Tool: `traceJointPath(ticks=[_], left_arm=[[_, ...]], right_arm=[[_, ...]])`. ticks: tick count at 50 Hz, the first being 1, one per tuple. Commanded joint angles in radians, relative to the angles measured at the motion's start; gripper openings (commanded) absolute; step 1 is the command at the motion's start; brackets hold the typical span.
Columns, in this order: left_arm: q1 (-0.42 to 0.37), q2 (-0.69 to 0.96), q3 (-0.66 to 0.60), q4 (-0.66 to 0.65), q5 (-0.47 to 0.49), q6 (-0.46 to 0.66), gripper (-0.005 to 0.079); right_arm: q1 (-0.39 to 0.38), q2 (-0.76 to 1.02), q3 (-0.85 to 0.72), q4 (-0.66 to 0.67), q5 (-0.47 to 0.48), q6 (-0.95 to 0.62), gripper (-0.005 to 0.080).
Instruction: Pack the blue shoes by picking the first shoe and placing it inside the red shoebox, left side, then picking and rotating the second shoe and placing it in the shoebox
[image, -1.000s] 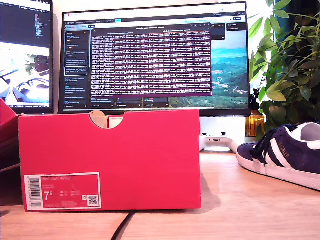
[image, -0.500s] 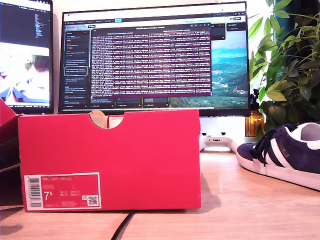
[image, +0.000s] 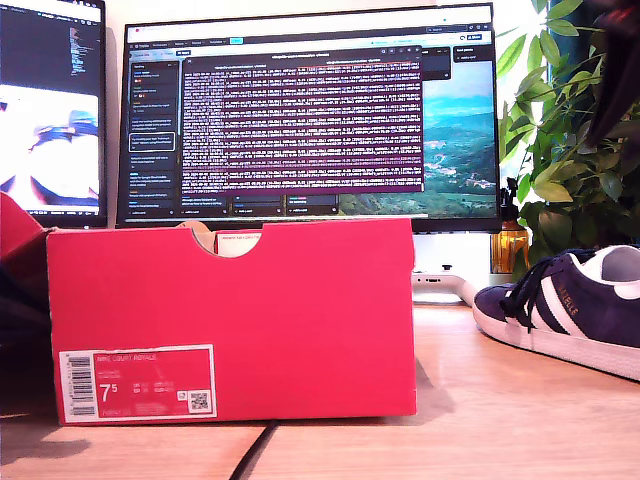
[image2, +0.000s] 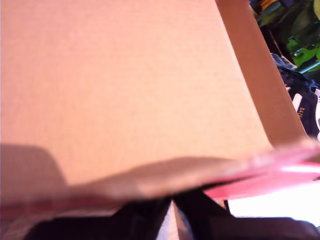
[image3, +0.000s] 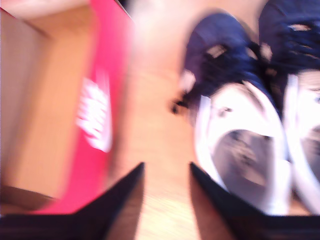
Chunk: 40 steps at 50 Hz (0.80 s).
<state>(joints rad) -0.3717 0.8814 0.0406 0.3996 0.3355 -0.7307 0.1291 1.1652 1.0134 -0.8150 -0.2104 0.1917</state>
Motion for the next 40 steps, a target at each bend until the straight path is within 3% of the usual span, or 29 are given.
traceJointPath(ticks=[1,5,13,23,32,40], left_arm=[[-0.004,0.009,-0.019,0.02,0.0,-0.003,-0.0019],[-0.004,0.009,-0.019,0.02,-0.001,-0.002,-0.0019],[-0.004,0.009,-0.019,0.019,-0.004,-0.002,-0.0019],[-0.004,0.009,-0.019,0.019,-0.004,-0.002,-0.0019],[-0.004,0.009,-0.019,0.016,-0.004,-0.002,-0.0019],[-0.004,0.009,-0.019,0.007,-0.004,-0.002,-0.0019]], right_arm=[[0.012,0.075,-0.002,-0.06,0.029,-0.025,0.0558],[0.027,0.144,0.01,-0.122,0.044,-0.068,0.0626],[0.087,0.248,0.01,-0.162,0.121,-0.07,0.0628],[0.133,0.301,0.01,-0.086,0.155,-0.116,0.0628],[0.13,0.334,0.01,-0.042,0.222,-0.171,0.0628],[0.123,0.388,0.01,-0.001,0.221,-0.193,0.0624]])
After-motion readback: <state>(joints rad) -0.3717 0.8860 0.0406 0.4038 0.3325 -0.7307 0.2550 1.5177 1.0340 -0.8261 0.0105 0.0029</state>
